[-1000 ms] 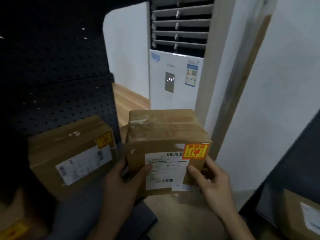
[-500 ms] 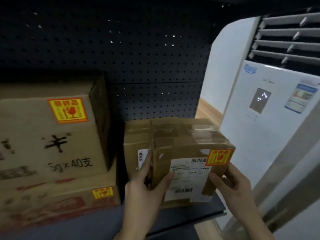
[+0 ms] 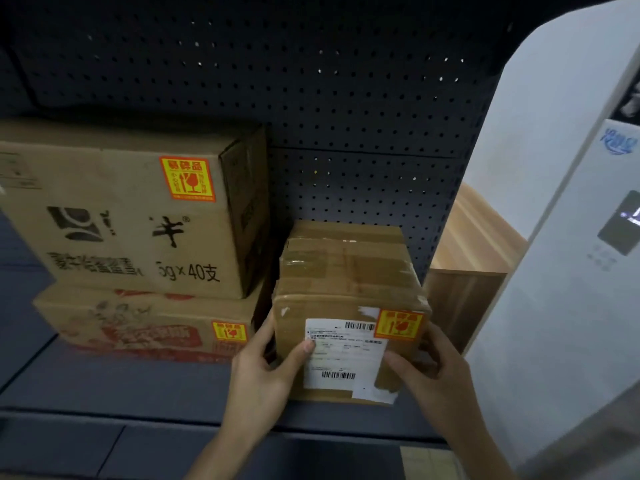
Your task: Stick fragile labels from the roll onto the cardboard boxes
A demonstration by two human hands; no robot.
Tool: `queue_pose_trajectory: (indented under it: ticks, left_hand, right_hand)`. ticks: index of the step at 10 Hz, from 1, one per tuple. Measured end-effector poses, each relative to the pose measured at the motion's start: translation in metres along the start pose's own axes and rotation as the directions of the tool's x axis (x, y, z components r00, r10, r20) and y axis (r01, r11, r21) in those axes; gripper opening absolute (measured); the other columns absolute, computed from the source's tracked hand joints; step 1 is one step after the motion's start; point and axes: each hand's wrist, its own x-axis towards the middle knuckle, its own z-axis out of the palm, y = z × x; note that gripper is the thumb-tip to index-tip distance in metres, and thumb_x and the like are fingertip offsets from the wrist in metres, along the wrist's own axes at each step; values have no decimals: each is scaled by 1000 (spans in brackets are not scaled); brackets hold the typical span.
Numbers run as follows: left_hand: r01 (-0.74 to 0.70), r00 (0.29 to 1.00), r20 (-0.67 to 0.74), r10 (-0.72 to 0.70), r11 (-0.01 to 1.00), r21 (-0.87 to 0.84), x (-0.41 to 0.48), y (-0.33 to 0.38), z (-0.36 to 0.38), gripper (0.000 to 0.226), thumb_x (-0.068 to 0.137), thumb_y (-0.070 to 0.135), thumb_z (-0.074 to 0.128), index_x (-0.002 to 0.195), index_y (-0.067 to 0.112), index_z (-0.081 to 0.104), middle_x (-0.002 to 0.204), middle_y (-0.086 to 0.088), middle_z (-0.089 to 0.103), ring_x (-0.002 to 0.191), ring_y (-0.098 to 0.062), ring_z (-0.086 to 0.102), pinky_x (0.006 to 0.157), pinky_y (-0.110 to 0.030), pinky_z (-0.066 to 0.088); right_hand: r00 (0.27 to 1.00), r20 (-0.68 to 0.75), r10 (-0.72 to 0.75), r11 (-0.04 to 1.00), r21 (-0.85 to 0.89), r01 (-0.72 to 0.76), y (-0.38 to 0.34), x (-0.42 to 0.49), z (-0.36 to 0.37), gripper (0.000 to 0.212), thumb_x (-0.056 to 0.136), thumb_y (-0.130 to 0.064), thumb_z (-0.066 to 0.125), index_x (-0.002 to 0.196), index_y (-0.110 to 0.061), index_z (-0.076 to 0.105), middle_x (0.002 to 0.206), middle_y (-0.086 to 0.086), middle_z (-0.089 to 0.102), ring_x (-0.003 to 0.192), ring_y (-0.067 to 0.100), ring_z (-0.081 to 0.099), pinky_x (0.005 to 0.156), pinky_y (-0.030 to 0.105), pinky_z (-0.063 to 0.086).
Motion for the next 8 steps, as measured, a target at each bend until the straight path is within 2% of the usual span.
queue_pose_trajectory:
  ticks: [1,2,4,5,6,7,8]
  left_hand:
    - [24,1000,-19,-24,1000,5,-2,-8,-4,51,80,34,71,129,25,62,110,17,73,108,-3,66,95,-33,53]
    - [21,1000,-22,-20,1000,19,0,-12,-7,49,81,33,71,129,25,62,111,17,73,108,-4,66,95,-33,53]
    - [-11,1000,2,11,999,30,-1,-15,-6,50,87,24,71,135,28,57,116,18,70,112,-3,64,93,-26,53]
    - [-24,1000,14,24,1000,20,1,-16,-9,52,86,22,73,135,27,56,117,17,70,112,-4,64,95,-28,54]
    - [-21,1000,8,21,1000,23,1,-16,-13,58,81,25,77,134,31,56,117,17,70,111,-5,65,97,-37,53]
    - [-29,999,-25,30,999,37,-2,-14,-20,76,72,33,83,139,38,48,124,21,65,117,-2,61,101,-37,52]
    - [-78,990,-108,92,988,132,-19,-18,-33,85,66,44,84,139,47,42,133,24,56,120,-2,57,101,-39,51]
  right_hand:
    - [1000,8,-10,1000,-16,10,0,-2,8,48,72,-25,85,111,-41,62,101,-30,69,94,-4,67,76,22,58]
    - [1000,-2,-22,999,-29,22,-1,-3,12,48,70,-28,85,109,-41,60,102,-31,68,93,-5,67,72,19,58]
    - [1000,11,13,1000,-11,-13,-4,-5,13,50,62,-48,75,108,-41,57,101,-22,70,95,-5,66,70,18,57]
    - [1000,19,10,1000,-24,-10,-3,-6,13,52,64,-52,74,112,-41,57,105,-25,69,98,0,67,79,27,59]
    - [999,29,22,999,-29,-21,-3,-8,11,60,61,-56,74,116,-39,57,108,-24,69,100,1,67,83,30,60]
    - [996,65,65,998,20,-67,-4,-12,11,63,68,-37,81,123,-43,52,110,-28,68,104,-2,66,83,22,58]
    - [997,3,78,997,-17,-78,5,-33,8,71,68,-37,81,130,-43,47,116,-28,65,108,-5,63,85,13,50]
